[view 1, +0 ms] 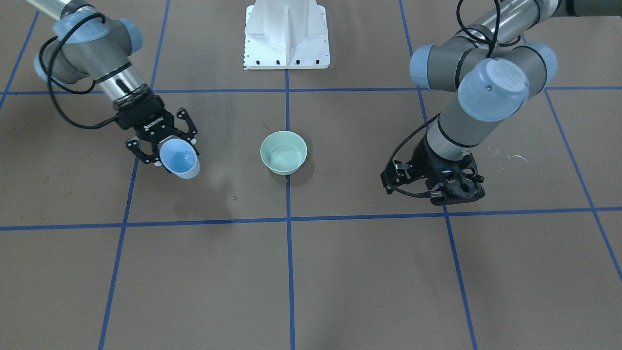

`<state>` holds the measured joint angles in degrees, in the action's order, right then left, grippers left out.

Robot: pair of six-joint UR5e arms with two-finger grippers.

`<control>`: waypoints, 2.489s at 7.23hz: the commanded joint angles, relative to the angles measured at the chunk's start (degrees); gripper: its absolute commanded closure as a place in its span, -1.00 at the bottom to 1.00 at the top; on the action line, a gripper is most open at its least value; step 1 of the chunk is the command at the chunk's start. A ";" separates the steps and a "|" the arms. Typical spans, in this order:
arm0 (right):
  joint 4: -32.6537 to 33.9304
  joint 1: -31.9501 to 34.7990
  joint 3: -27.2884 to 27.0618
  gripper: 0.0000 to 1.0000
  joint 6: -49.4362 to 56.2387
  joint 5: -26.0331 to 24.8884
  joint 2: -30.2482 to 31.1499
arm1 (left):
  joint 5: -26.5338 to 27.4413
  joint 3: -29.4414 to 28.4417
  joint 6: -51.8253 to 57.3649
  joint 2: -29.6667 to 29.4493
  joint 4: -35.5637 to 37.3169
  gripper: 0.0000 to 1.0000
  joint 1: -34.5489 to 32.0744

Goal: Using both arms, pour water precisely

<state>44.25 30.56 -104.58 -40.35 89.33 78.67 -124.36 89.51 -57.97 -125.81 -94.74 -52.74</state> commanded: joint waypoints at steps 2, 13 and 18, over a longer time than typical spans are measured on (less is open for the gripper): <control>28.34 -8.22 -2.82 1.00 -0.17 -4.78 -13.67 | 0.09 -4.68 7.86 0.04 0.44 -0.98 -3.50; 67.61 -9.02 6.65 1.00 19.68 -0.38 -33.83 | 0.26 -6.45 12.97 1.88 2.20 -0.99 -4.39; 74.48 -8.85 10.97 1.00 26.27 -0.64 -38.16 | 0.35 -6.45 12.97 3.11 1.93 -0.99 -4.21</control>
<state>117.55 21.63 -94.32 -15.68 88.82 41.03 -124.08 83.08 -45.07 -123.27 -92.62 -57.06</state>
